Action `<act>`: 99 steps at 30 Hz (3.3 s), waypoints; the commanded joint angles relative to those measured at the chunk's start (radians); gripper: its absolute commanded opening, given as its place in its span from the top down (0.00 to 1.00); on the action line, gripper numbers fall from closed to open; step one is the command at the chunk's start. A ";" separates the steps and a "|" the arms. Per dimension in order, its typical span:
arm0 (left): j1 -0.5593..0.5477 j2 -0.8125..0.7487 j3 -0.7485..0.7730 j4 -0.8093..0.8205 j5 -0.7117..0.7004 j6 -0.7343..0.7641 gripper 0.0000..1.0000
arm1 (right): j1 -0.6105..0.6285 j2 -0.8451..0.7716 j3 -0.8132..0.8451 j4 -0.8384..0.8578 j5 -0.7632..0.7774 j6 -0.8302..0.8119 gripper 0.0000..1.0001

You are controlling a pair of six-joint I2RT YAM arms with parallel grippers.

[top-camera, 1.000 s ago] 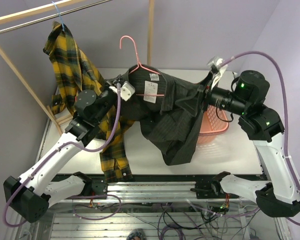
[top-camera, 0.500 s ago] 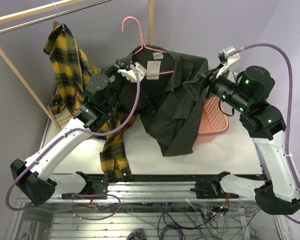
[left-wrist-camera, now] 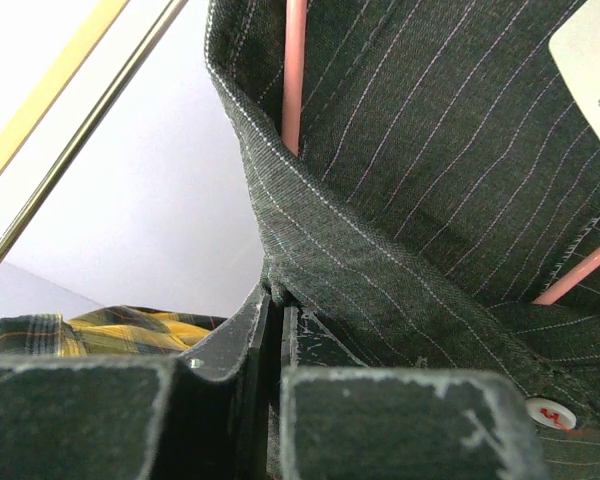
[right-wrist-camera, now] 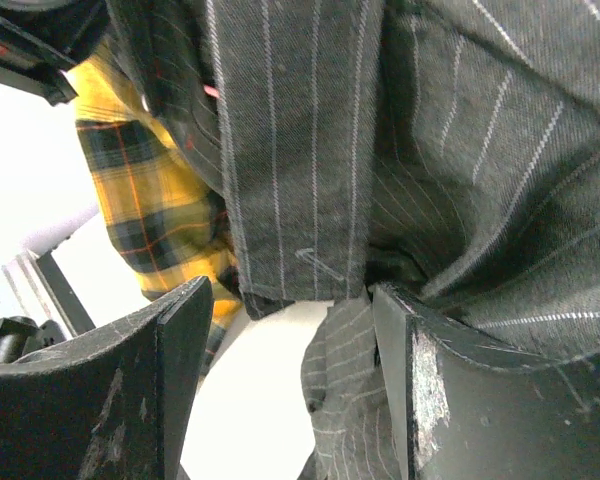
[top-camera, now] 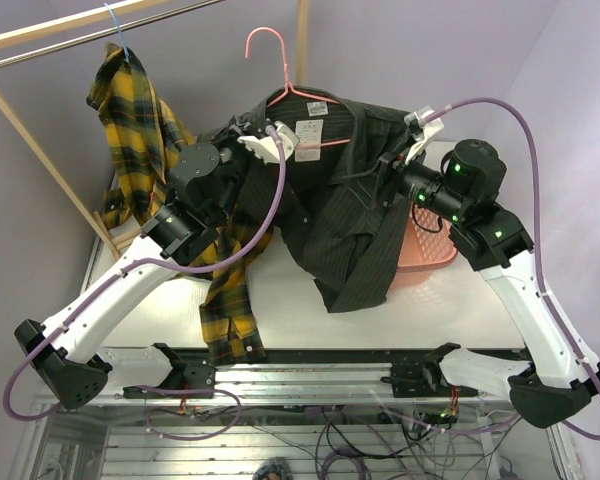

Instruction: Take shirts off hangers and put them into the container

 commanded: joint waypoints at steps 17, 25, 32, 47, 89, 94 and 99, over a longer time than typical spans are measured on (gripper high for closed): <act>-0.040 -0.021 0.019 0.034 -0.078 0.003 0.93 | 0.066 0.063 -0.065 0.124 0.095 0.066 0.88; -0.039 -0.042 -0.095 0.043 -0.110 -0.014 0.93 | 0.066 -0.028 -0.020 -0.035 0.330 0.049 1.00; -0.040 -0.048 -0.160 0.054 -0.174 0.016 0.93 | 0.066 -0.056 0.108 -0.244 0.572 0.008 1.00; -0.038 -0.212 -0.331 0.097 -0.207 0.138 0.93 | 0.066 0.029 0.398 -0.371 0.935 -0.135 1.00; -0.037 -0.434 0.104 -0.635 -0.008 0.056 0.93 | 0.066 0.056 0.387 -0.458 0.528 -0.102 1.00; -0.039 -0.420 0.099 -0.684 0.066 0.013 0.93 | 0.066 0.070 0.402 -0.459 0.410 -0.097 0.80; -0.038 -0.415 -0.004 -0.582 0.125 -0.011 0.93 | 0.066 0.058 0.481 -0.490 0.333 -0.093 0.52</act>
